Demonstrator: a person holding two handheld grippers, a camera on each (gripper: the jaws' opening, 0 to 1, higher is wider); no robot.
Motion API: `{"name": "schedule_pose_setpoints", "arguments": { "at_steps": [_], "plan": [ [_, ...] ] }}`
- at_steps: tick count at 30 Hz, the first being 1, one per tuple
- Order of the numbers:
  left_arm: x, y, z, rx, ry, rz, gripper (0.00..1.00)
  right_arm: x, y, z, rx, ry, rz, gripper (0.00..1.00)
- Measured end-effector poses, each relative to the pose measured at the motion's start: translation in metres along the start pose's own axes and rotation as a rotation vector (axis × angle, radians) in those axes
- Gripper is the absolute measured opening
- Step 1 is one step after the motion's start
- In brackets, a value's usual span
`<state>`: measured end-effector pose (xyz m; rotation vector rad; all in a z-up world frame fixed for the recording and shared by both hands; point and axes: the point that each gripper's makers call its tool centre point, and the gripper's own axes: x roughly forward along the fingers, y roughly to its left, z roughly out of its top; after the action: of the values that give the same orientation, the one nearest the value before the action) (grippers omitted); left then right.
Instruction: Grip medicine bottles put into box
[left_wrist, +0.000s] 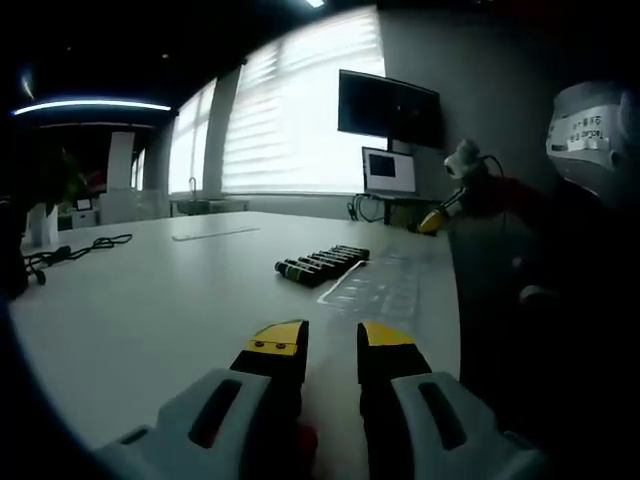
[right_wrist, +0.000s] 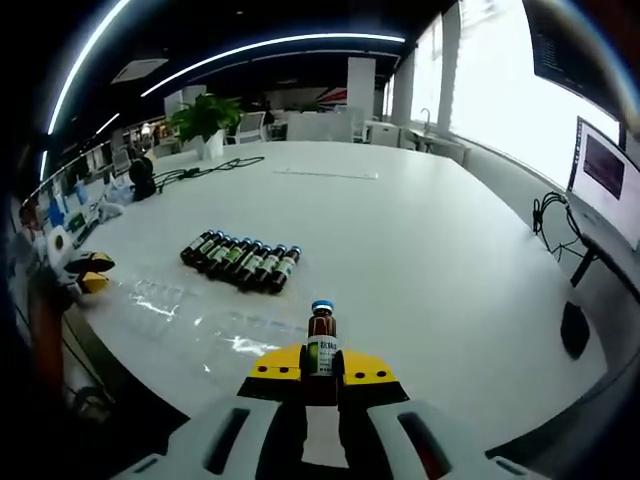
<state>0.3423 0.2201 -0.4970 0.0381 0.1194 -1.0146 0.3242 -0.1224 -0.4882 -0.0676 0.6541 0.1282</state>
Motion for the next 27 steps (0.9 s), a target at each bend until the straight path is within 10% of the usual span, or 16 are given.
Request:
{"name": "schedule_pose_setpoints", "arguments": {
  "at_steps": [27],
  "plan": [
    [0.000,0.001,0.000,-0.004,0.000,0.001,0.14,0.017,0.005,-0.008,0.032,0.014,-0.056,0.07]
  ]
}}
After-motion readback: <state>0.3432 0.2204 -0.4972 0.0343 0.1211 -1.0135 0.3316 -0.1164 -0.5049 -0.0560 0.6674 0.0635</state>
